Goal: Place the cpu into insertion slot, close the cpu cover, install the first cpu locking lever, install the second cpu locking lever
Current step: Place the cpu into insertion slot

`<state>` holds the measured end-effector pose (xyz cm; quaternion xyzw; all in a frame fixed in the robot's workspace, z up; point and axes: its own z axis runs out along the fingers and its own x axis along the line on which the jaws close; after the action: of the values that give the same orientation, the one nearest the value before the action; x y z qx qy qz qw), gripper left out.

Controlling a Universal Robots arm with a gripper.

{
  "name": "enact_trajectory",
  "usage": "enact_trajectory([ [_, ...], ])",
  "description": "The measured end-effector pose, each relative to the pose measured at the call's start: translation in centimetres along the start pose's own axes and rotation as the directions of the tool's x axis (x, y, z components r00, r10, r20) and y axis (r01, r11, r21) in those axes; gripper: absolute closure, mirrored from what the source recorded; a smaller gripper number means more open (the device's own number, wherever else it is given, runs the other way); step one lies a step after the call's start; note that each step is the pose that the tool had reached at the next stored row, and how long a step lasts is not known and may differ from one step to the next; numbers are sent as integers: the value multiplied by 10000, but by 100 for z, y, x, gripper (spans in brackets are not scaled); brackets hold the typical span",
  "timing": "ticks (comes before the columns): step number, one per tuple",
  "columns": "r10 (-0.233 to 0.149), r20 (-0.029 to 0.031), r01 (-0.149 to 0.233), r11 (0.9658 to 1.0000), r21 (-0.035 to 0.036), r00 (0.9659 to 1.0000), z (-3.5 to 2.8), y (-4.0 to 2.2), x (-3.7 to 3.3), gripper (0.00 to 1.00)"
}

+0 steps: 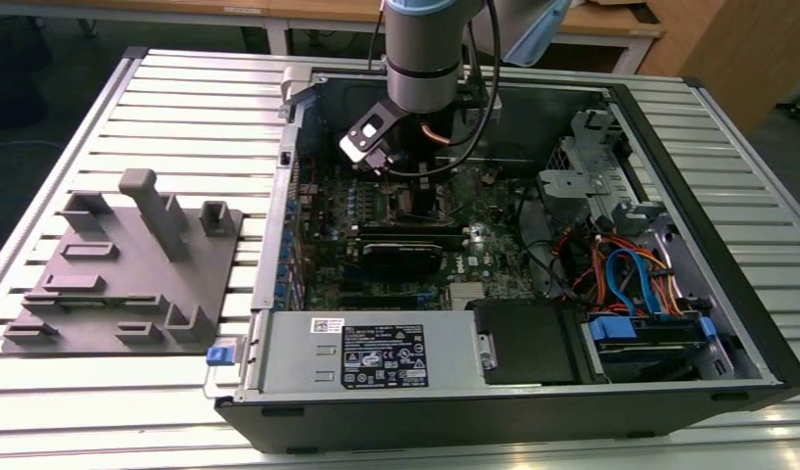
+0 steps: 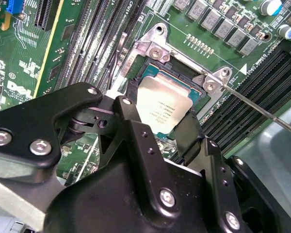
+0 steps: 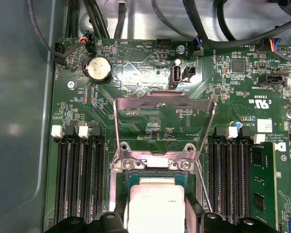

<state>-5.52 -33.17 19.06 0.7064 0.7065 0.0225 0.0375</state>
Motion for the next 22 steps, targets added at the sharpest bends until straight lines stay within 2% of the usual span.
enact_trajectory([
  [1, 0, -4, 0, 10000, -2, 10000, 1, 0, 0, 45],
  [2, 0, -2, 0, 10000, 0, 10000, 1, 0, 0, 39],
  [4, -1, 3, 1, 10000, 4, 10000, -1, -1, -1, 39],
  [5, -1, 4, 1, 10000, 4, 10000, -1, -1, -1, 33],
  [11, 2, -7, -2, 10000, 3, 10000, -1, -10, 2, 33],
  [15, 6, -37, -6, 10000, 4, 10000, -6, -60, 3, 33],
  [22, 14, -80, -14, 10000, 4, 10000, 1, -62, 21, 33],
])
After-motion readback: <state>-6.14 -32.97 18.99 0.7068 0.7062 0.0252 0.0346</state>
